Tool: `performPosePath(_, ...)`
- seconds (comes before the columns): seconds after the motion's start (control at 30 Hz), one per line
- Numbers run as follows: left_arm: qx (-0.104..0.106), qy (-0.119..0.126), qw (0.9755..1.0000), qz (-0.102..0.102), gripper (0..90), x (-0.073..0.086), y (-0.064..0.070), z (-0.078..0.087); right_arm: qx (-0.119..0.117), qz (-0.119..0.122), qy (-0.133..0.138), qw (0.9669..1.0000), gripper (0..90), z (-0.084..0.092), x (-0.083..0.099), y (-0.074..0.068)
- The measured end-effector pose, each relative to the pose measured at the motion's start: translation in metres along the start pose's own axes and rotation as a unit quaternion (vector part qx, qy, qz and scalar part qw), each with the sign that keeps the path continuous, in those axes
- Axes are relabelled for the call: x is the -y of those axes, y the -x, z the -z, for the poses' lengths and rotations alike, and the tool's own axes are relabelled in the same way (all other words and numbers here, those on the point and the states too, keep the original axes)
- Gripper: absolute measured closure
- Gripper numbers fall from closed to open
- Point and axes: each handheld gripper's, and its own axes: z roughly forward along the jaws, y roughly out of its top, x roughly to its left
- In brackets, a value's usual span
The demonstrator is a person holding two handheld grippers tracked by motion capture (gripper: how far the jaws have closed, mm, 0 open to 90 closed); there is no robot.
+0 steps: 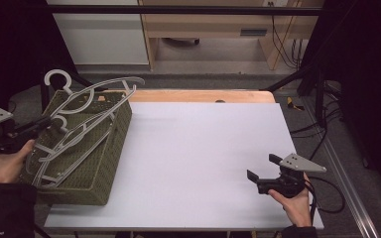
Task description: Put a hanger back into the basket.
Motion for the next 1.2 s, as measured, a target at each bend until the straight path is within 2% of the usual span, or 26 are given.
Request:
performPosePath(0.27, -0.011, -0.007, 0.9999, 0.011, 83.3, 0.015, -0.02, -0.001, 0.0, -0.001, 0.001, 1.0, 2.2, 0.0, 0.0, 0.001)
performPosePath(0.57, -0.018, -0.017, 0.9995, 0.019, 83.2, 0.03, -0.037, 0.003, -0.001, 0.001, -0.002, 1.0, 2.2, -0.001, 0.001, 0.001)
performPosePath(0.83, -0.017, -0.017, 0.9995, 0.023, 83.2, 0.037, -0.047, 0.011, 0.0, 0.0, -0.002, 1.0, 2.2, -0.002, 0.001, 0.001)
performPosePath(0.97, -0.015, -0.022, 0.9996, 0.014, 83.2, 0.039, -0.047, 0.014, -0.002, -0.001, -0.003, 1.0, 2.2, -0.001, 0.001, 0.001)
performPosePath(1.2, -0.013, -0.023, 0.9995, 0.02, 83.2, 0.045, -0.052, 0.016, 0.0, -0.001, -0.003, 1.0, 2.2, -0.002, 0.001, 0.0)
